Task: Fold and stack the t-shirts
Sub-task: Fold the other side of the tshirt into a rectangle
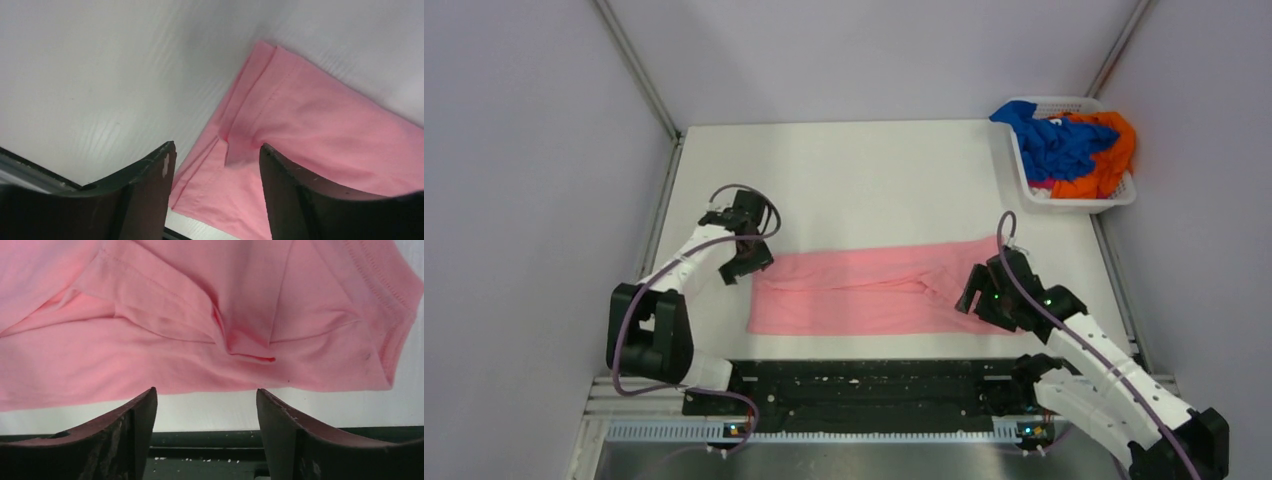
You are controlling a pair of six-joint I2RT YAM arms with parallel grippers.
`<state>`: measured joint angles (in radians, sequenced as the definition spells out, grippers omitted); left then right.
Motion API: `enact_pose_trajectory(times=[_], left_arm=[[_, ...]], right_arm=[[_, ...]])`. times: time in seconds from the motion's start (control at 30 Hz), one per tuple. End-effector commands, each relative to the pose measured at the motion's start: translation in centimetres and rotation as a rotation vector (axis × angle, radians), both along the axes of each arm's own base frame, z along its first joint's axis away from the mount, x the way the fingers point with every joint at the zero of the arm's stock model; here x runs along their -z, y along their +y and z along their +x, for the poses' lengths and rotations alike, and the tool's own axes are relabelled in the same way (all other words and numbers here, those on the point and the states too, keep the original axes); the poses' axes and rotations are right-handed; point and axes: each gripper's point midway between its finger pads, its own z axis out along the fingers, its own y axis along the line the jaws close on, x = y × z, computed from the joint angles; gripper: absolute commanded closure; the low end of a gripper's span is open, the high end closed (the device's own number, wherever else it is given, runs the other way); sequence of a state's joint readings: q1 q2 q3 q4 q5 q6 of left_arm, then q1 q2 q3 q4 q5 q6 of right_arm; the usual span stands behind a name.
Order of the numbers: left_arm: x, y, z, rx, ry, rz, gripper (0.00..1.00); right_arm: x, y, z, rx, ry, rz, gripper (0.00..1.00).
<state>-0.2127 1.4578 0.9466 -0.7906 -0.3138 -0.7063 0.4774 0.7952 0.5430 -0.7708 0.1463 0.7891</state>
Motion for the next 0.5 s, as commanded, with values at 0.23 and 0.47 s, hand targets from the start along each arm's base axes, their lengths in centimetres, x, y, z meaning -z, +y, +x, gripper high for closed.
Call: enact_pose_trajectory(times=[0.23,0.47], left_arm=[[-7.6,-5.7,4.8,0.143,-0.271,-0.322,0.01],[-2.3,-9.0,3.7,0.199,-0.146,-0.477,0.01]], right_arm=[[-6.5,3.8,7.6,-0.127,-0.324,0.065,0.01],[-2.0,6.4,12.5,-0.219,-0.205,0.039,0.01]])
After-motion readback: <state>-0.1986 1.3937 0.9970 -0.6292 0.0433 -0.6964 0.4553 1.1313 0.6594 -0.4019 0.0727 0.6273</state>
